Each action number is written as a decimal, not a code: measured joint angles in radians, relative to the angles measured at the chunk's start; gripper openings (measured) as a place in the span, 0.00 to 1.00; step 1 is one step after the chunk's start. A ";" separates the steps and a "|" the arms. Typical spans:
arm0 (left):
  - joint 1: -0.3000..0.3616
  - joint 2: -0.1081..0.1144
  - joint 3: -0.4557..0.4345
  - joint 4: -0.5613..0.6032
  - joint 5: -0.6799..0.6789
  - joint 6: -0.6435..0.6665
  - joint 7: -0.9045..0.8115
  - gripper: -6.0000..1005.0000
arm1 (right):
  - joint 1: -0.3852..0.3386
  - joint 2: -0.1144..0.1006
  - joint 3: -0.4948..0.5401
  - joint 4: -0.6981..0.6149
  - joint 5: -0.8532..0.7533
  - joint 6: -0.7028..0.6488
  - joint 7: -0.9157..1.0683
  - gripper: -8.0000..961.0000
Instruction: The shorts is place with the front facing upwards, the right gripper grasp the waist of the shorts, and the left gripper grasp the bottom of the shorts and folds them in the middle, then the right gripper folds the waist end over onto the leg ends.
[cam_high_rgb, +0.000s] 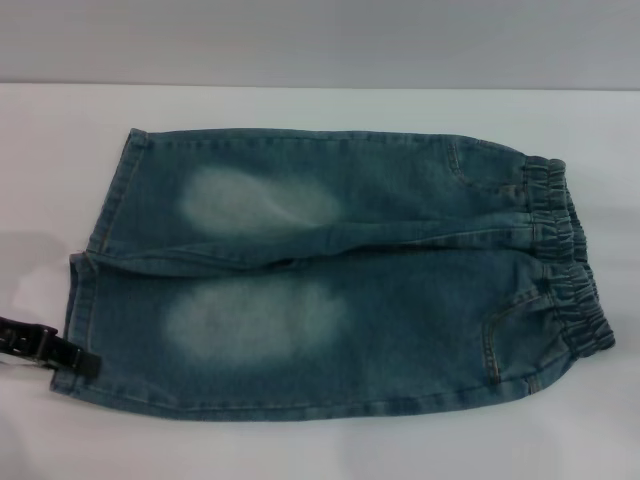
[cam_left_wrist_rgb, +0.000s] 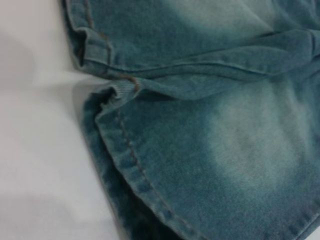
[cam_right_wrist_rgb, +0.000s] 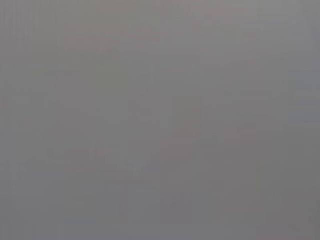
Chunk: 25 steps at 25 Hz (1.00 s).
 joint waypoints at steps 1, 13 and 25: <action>-0.002 0.000 0.000 0.000 0.002 -0.001 0.000 0.25 | 0.000 0.000 0.001 0.000 0.001 0.000 0.002 0.71; -0.013 -0.001 -0.045 -0.003 -0.004 -0.029 -0.001 0.03 | -0.049 -0.006 -0.009 -0.090 -0.085 0.005 0.359 0.71; -0.036 -0.006 -0.100 0.005 -0.009 -0.056 0.030 0.02 | -0.056 -0.159 -0.166 -0.479 -0.767 -0.162 1.233 0.71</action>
